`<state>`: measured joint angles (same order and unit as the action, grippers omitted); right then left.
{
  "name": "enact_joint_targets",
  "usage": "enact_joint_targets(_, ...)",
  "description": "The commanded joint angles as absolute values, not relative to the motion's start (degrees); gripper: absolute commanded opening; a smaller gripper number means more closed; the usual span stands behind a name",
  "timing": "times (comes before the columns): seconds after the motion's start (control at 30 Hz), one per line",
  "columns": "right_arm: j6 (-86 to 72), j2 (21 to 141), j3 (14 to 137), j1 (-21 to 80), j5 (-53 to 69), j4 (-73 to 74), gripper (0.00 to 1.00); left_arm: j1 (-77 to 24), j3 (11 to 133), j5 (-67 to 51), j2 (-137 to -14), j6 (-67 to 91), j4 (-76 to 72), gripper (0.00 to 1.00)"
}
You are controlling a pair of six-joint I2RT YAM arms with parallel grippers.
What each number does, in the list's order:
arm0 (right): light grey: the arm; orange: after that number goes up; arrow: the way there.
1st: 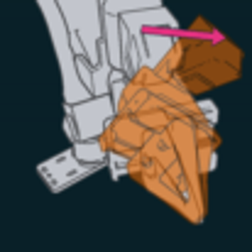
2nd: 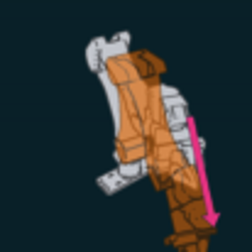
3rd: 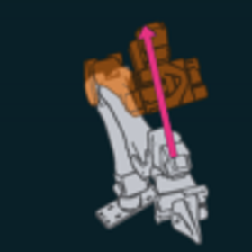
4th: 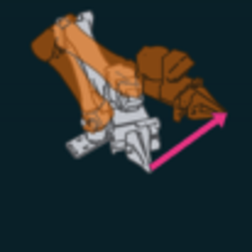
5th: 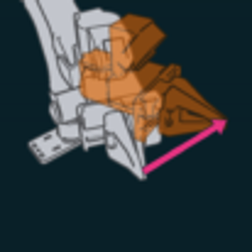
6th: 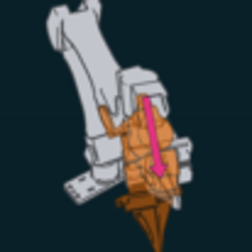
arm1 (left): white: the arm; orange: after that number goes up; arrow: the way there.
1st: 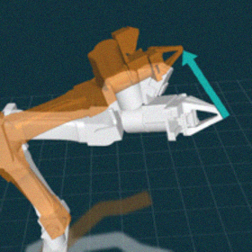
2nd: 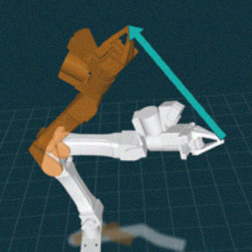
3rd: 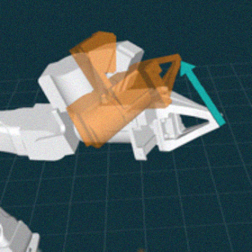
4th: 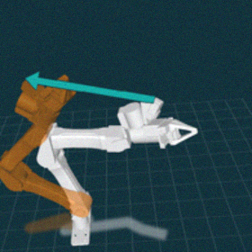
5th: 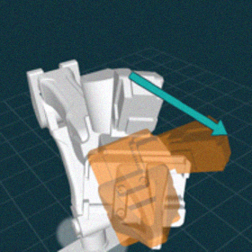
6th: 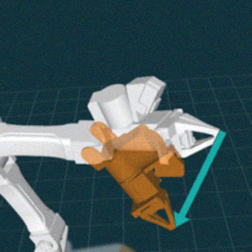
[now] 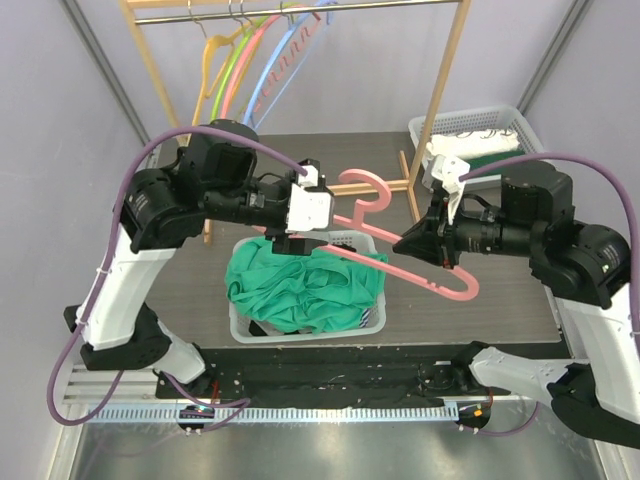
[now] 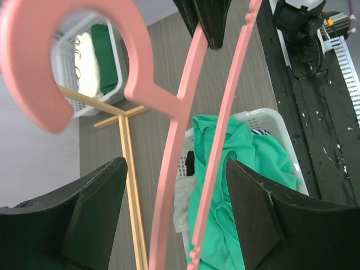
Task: Remove the tank top from the hanger
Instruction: Place the hanger at the clothesline.
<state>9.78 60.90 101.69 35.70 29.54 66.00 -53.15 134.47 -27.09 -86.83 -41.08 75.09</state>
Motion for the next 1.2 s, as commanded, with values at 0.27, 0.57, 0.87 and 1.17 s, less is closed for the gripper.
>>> enact_joint_targets(0.27, 12.04, 59.06, 103.97, 36.21, 31.38, 63.46, 0.01, -53.26, 135.26, -27.77, -87.8, -40.95, 84.98, 0.51)
enact_joint_targets(0.57, 13.45, 57.39, 103.27, 36.3, 32.26, 60.47, 0.01, -53.7, 141.68, -28.04, -92.81, -42.98, 93.43, 0.08)
enact_joint_targets(0.87, 13.27, 52.56, 97.21, 36.12, 25.23, 57.74, 0.27, -53.88, 141.42, -26.9, -91.5, -42.54, 92.29, 0.05)
enact_joint_targets(1.17, 12.3, 46.85, 94.57, 36.3, 20.48, 62.75, 0.32, -53.88, 141.42, -25.4, -89.56, -41.22, 91.32, 0.05)
